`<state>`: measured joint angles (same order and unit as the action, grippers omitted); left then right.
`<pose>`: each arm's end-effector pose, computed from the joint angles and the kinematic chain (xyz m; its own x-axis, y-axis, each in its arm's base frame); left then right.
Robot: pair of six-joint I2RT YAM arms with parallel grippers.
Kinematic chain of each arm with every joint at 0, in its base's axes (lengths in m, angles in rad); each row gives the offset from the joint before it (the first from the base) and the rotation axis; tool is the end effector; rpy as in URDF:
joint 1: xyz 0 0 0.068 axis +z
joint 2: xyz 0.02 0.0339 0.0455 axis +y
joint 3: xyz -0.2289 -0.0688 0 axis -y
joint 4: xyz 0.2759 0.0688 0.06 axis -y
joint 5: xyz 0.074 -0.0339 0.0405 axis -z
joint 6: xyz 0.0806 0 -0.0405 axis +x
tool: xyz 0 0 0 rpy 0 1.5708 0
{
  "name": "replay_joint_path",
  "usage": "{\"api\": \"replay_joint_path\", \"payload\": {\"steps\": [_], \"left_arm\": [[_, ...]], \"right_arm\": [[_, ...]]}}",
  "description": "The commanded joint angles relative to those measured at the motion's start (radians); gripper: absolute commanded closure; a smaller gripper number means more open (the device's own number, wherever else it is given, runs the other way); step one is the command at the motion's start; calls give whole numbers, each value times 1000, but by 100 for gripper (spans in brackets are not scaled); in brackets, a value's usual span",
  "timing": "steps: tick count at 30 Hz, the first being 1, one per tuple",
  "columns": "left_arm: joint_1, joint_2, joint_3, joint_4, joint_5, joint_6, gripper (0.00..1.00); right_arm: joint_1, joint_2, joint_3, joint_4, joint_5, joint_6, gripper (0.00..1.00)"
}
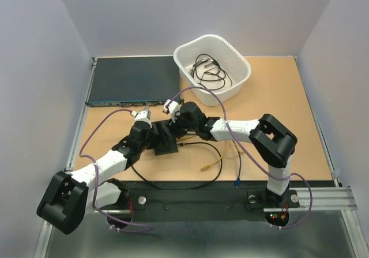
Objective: Insert the plug into the switch port
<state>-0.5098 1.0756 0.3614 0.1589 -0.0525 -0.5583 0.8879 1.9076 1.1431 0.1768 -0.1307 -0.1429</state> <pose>0.2554 -0.1380 0.0981 -0.6278 -0.2551 -0.7354 0.1366 0.8940 -0.4267 0.2849 0.3669 0.0965 -0.2270 -0.5029 -0.8340 -0.8789 0.4747 -0.0470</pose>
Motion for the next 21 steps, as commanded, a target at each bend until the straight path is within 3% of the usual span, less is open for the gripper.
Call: {"api": "replay_joint_path", "payload": {"steps": [1, 16, 21], "left_arm": [[-26, -71, 48, 73, 22, -31, 13], [-26, -247, 106, 17, -167, -15, 14], [-26, -275, 142, -21, -329, -44, 14]], "right_arm": [[45, -84, -13, 135, -44, 22, 46], [45, -294, -91, 151, 6, 42, 39], [46, -334, -111, 165, 14, 49, 38]]}}
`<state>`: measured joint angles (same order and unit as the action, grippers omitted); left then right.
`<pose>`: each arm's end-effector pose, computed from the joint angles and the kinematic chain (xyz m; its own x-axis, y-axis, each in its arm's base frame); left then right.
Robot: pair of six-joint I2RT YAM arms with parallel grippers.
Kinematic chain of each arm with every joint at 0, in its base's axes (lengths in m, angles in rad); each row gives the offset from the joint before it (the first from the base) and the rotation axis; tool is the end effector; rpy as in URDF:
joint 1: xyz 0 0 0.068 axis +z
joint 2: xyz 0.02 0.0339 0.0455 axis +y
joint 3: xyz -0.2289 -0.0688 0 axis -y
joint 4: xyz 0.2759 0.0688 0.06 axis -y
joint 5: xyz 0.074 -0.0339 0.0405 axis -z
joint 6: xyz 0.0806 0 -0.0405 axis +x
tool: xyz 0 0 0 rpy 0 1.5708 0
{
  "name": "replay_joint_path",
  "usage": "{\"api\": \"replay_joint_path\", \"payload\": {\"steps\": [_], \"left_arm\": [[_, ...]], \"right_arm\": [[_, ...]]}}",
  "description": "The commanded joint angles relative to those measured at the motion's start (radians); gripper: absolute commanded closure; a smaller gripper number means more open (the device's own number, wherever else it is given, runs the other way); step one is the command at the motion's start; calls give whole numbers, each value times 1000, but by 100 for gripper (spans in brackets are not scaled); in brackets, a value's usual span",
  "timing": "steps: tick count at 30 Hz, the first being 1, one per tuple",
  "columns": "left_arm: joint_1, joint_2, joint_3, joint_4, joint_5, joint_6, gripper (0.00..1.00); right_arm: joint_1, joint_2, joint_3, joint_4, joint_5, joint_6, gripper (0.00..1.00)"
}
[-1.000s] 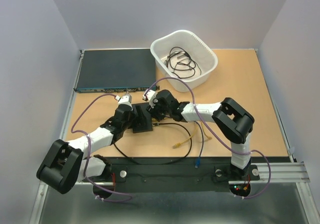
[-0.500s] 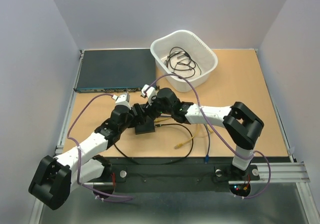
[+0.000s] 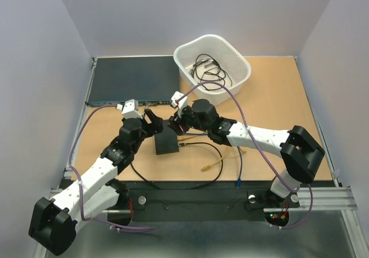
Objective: Insert the plug into the switch port
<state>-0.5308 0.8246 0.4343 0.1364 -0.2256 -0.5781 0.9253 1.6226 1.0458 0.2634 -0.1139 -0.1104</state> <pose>0.2594 -0.1314 0.1938 -0.3490 -0.4127 -0.8414 0.1385 0.8652 -0.4819 0.2588 0.3589 0.1944 -0.0897 -0.3011 -0.9494 -0.8739 0.4811 -0.0700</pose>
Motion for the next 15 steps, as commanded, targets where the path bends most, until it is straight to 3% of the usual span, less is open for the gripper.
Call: {"api": "replay_joint_path", "payload": {"steps": [1, 4, 7, 12, 13, 15], "left_arm": [[-5, -27, 89, -36, -208, -37, 14], [-5, -74, 78, -19, -413, -49, 14], [-3, -123, 26, 81, -484, 0, 14], [-5, -214, -149, 431, -622, 206, 17], [-5, -216, -178, 577, -633, 262, 19], [-3, -208, -251, 708, -655, 425, 21]], "right_arm": [[9, -55, -23, 91, 6, 17, 38], [9, -69, -50, 120, 22, 17, 38], [9, -52, -53, 129, 31, 21, 38], [9, -18, -50, 128, 37, 25, 38], [7, -7, -50, 128, 37, 28, 38], [7, 8, -49, 129, 27, 26, 38]]}}
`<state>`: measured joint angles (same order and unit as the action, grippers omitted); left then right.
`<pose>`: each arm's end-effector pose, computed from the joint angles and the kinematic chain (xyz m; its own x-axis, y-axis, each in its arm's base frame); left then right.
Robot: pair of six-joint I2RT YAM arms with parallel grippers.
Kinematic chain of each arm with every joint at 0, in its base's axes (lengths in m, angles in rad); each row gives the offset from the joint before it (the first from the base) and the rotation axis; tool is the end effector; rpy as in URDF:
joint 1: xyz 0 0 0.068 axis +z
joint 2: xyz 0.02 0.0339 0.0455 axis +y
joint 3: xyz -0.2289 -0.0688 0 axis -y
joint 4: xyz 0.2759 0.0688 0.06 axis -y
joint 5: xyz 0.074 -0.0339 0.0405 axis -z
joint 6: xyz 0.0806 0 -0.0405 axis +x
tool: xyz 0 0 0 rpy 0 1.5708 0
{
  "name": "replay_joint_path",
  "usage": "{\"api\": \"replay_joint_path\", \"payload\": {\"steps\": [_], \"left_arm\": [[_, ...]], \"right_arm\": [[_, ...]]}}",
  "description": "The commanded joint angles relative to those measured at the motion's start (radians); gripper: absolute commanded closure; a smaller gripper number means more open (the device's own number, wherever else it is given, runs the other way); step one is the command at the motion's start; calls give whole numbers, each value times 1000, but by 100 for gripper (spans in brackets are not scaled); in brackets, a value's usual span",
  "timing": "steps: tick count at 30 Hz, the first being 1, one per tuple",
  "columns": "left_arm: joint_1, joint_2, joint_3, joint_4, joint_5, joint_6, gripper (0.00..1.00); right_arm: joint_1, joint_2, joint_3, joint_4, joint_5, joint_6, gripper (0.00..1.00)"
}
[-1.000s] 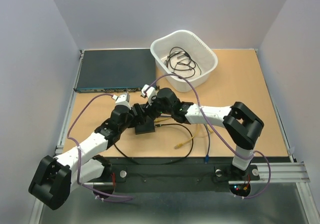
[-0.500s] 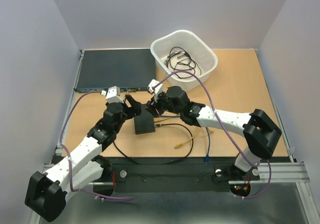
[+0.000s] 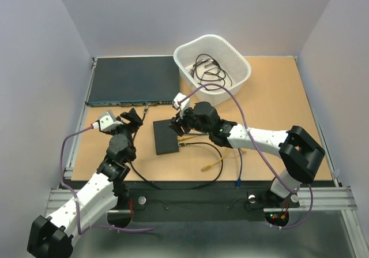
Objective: Insert the plug into the switch port
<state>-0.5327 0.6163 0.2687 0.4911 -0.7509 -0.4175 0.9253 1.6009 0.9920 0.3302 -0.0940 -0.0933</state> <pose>0.2386 -0.0769 0.2272 0.1979 -0.4608 -0.8651 -0.1424 0.8597 -0.4905 0.2561 0.3527 0.1913 -0.0856 -0.2679 -0.9596 -0.8613 0.5041 -0.0639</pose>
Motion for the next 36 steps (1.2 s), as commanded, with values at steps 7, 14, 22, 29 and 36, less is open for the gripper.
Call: {"api": "replay_joint_path", "payload": {"steps": [7, 14, 22, 29, 36], "left_arm": [[37, 221, -194, 811, -232, 509, 21], [129, 644, -220, 1341, -113, 559, 16], [278, 834, -194, 1441, 149, 576, 12], [395, 858, -48, 1115, 338, 496, 21], [398, 859, -62, 1164, 326, 500, 1]], "right_arm": [[7, 90, 22, 63, -12, 18, 38], [0, 105, 19, 66, -16, 21, 38], [-32, 137, 19, 84, -70, 60, 38], [-34, 159, 22, 104, -118, 69, 38], [-107, 44, 1, 104, -89, 162, 39]]}}
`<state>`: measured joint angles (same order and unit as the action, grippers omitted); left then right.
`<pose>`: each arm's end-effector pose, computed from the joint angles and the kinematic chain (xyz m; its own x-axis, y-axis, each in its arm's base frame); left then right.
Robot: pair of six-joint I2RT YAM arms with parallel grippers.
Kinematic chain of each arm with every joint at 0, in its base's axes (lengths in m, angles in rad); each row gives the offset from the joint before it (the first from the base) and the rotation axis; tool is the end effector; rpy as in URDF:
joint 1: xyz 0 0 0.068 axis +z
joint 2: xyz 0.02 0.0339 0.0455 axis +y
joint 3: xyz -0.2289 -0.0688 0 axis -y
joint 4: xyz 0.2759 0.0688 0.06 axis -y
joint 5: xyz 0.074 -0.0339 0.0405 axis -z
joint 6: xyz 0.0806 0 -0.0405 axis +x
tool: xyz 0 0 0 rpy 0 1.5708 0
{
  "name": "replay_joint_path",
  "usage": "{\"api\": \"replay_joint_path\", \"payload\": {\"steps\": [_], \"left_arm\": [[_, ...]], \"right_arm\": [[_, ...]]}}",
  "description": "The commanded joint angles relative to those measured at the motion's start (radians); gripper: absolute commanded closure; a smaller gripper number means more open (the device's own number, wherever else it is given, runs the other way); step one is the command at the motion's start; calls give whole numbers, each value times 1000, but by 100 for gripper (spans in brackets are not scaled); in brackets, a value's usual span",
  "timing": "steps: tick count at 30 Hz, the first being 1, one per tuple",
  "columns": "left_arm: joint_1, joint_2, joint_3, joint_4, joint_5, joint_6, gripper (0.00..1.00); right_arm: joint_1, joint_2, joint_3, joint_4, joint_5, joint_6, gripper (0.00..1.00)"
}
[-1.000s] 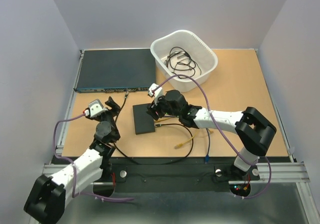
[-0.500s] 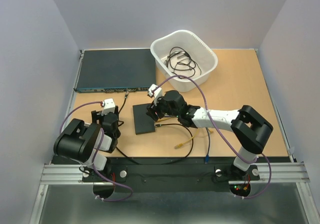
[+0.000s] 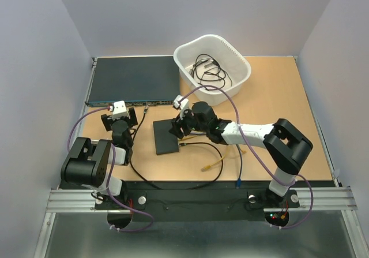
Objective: Insert the plug into the switch port
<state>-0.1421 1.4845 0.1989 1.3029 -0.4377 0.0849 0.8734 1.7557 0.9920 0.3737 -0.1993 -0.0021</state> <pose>0.2844 -0.0062 0.0962 -0.0076 0.0787 -0.9969 -0.2917 0.9534 0.0775 0.2732 0.3509 0.1329 -0.2423 -0.2925 -0.9251 -0.8695 0.4885 0.0733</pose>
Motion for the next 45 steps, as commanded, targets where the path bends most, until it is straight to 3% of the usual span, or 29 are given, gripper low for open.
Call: {"api": "replay_joint_path", "payload": {"steps": [1, 7, 9, 13, 17, 22, 28, 41, 45], "left_arm": [[6, -16, 13, 326, 14, -11, 1], [6, -15, 19, 314, -19, -22, 1], [6, -13, 16, 323, -13, -22, 1], [6, -13, 16, 318, 8, -16, 1], [9, -18, 14, 318, 65, 3, 1], [10, -20, 11, 322, 91, 12, 1], [12, -21, 8, 325, 111, 18, 1], [21, -21, 17, 306, 129, 15, 1], [22, -21, 19, 302, 134, 13, 1]], "right_arm": [[-56, -111, -16, 59, 35, 80, 39], [-224, -386, -189, 36, 181, 145, 36], [-286, -482, -213, -42, 193, 177, 34], [-413, -633, -286, -157, 401, 229, 32], [-461, -786, -424, -167, 725, 255, 17], [-505, -794, -489, -165, 986, 280, 11], [-642, -656, -542, -96, 922, 292, 10], [-724, -268, -624, 534, 829, 218, 7], [-734, -226, -586, 531, 694, 134, 10]]}}
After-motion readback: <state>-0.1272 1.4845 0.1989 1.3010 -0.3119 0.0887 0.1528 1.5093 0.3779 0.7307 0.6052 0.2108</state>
